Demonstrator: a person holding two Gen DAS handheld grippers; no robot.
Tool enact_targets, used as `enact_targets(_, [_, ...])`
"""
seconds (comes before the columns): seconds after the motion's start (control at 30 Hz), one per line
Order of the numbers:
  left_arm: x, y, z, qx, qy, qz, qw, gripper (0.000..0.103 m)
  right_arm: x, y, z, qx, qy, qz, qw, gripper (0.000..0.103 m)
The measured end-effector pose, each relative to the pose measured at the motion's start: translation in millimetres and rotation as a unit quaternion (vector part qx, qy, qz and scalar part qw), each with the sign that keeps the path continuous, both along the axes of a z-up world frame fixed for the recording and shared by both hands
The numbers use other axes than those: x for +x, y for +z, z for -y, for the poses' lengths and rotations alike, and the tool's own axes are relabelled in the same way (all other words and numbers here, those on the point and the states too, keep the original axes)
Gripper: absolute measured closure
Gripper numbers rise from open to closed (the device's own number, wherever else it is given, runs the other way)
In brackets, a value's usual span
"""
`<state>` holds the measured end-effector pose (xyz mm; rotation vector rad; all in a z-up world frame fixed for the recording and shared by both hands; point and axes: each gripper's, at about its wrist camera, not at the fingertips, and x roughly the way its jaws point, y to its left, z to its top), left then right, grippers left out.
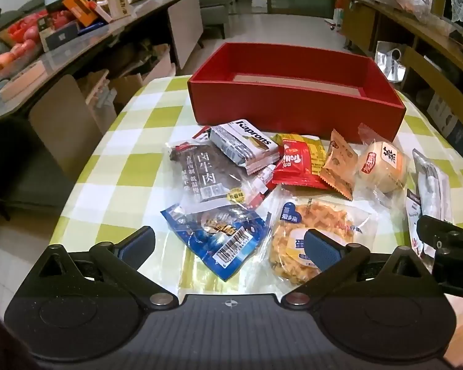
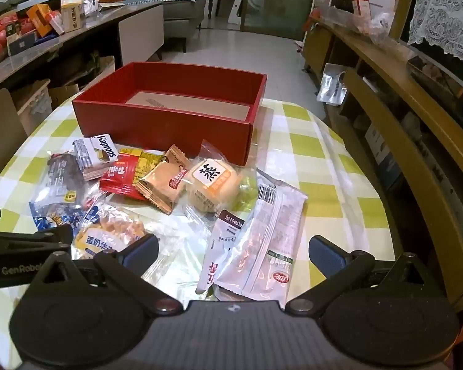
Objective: Organize snacks
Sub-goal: 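Move both tools toward the snack pile on the table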
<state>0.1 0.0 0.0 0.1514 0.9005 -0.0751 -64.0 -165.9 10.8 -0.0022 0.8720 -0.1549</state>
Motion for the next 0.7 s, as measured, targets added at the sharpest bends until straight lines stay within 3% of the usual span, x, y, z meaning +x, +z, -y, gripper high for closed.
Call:
enact_targets(0.27, [-2.7,-17.6,-4.5,-0.005,0.010,-0.012,0.9999,0.000,1.9,-4.8,2.0,-0.005,-0.007,-0.012,1.000,0.000])
enact_targets(0.7, [2.7,-15.6,6.6,0.010,-0.002,-0.043,0.9990,0.000,8.9,-14.7,5.6,-0.015,-0.021,-0.035,0.999,0.000])
